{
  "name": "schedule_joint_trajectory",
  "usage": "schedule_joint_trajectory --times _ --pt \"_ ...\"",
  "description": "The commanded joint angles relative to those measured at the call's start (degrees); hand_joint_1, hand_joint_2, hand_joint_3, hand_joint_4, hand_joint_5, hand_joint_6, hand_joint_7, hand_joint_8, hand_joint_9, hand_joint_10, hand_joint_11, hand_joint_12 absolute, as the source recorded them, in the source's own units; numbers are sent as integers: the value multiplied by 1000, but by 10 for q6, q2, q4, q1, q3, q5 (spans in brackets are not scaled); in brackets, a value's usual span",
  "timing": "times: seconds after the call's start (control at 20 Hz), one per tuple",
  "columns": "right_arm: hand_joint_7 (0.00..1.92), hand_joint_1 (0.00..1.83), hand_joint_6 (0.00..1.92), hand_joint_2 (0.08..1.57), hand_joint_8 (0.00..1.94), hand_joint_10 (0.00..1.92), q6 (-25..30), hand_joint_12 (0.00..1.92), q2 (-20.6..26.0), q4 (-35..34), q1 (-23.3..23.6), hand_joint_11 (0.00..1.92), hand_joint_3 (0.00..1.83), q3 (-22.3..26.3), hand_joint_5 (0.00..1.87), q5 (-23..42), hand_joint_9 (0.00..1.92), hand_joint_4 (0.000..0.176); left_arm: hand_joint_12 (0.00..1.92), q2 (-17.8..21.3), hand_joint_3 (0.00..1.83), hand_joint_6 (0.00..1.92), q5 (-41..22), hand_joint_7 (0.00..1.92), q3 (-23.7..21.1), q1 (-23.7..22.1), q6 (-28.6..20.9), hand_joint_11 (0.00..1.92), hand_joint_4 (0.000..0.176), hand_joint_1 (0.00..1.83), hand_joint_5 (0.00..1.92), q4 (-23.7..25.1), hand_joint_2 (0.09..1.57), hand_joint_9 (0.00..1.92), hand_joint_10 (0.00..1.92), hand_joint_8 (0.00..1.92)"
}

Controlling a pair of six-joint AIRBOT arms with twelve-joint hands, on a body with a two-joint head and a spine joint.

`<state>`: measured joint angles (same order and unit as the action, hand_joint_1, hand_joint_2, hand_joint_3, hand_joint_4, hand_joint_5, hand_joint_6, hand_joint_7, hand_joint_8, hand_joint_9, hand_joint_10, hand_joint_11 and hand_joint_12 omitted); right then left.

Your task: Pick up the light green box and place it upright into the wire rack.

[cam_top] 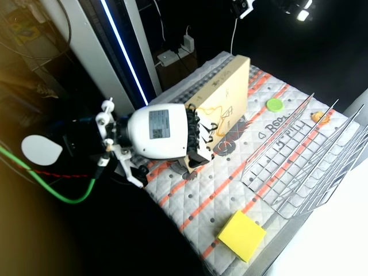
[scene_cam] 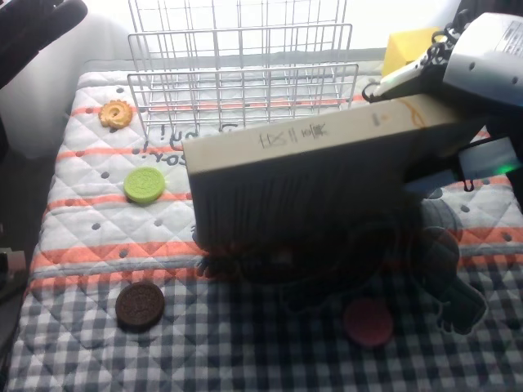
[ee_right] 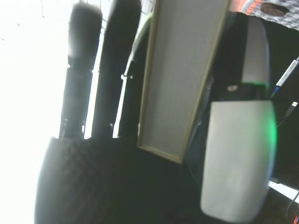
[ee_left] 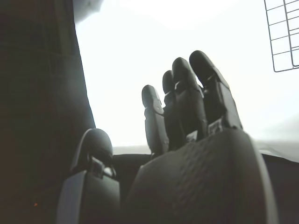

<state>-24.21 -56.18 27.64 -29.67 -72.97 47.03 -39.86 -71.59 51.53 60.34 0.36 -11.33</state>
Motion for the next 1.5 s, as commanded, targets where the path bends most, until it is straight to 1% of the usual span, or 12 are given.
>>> schedule_joint_trajectory --times 0.0,0.05,0.1,0.2,0.25,0.35,0.45,0.55,0.65,0.9,1.1,1.45 --pt "1123 1270 1026 1118 911 321 2 1121 9 -40 5 1149 0 0 852 89 1396 0 817 -1 0 4 -74 420 3 -6 -4 139 116 315 514 -7 1127 456 5 3" --pt "1094 1264 991 1127 989 307 2 1182 14 -49 5 1123 1 1 842 102 1409 0 828 -1 0 5 -73 425 3 -6 -4 153 114 332 520 -9 1127 463 7 4" --pt "1194 1162 1090 1161 592 325 2 1244 15 -57 5 1107 0 1 874 111 1430 0 833 -1 0 5 -74 431 3 -6 -4 155 117 325 521 -10 1129 469 8 5" --pt "1338 1125 1148 1182 247 634 2 1403 15 -72 5 1061 0 -1 860 126 1334 0 839 -1 2 1 -74 430 3 -6 -4 155 122 305 514 -11 1135 475 8 3" --pt "1363 1123 1141 1178 178 696 2 1360 15 -78 5 1049 0 -3 866 134 1301 0 834 -1 2 0 -74 423 3 -6 -4 136 120 317 513 -11 1137 463 2 0" --pt "1389 1144 1035 1141 77 479 2 1100 17 -89 24 1076 3 -11 934 150 1331 0 839 -1 2 3 -73 421 3 -6 -4 115 103 339 522 -11 1140 454 0 0" --pt "1434 1137 1062 1153 30 282 2 945 17 -89 49 1157 0 -20 917 150 1440 0 965 -1 0 0 -72 406 3 -6 -4 75 115 341 512 -11 1145 436 0 1" --pt "1448 1130 1115 1169 10 174 2 834 17 -89 70 1203 0 -30 883 149 1505 0 983 -2 1 2 -71 406 3 -6 -4 66 105 355 517 -11 1146 431 0 1" --pt "1437 1125 1126 1172 1 126 2 762 15 -89 88 1222 0 -37 876 143 1521 0 972 -2 0 3 -71 404 3 -6 -4 50 113 358 523 -12 1140 428 0 0" --pt "1433 1139 1067 1151 3 95 2 826 -3 -89 132 1184 1 -69 914 99 1533 0 864 -2 1 3 -69 427 3 -6 -4 83 87 314 555 -13 1137 459 3 2" --pt "1427 1142 1058 1150 0 54 2 696 -35 -87 146 1270 0 -94 921 66 1544 0 765 -5 0 1 -69 414 5 -8 -4 43 59 350 566 -14 1125 434 0 0" --pt "1491 1137 1100 1161 11 27 2 539 -88 -72 165 1422 1 -135 894 11 1633 0 732 -14 1 0 -54 434 9 -18 -4 82 56 362 574 -6 1110 448 1 1"
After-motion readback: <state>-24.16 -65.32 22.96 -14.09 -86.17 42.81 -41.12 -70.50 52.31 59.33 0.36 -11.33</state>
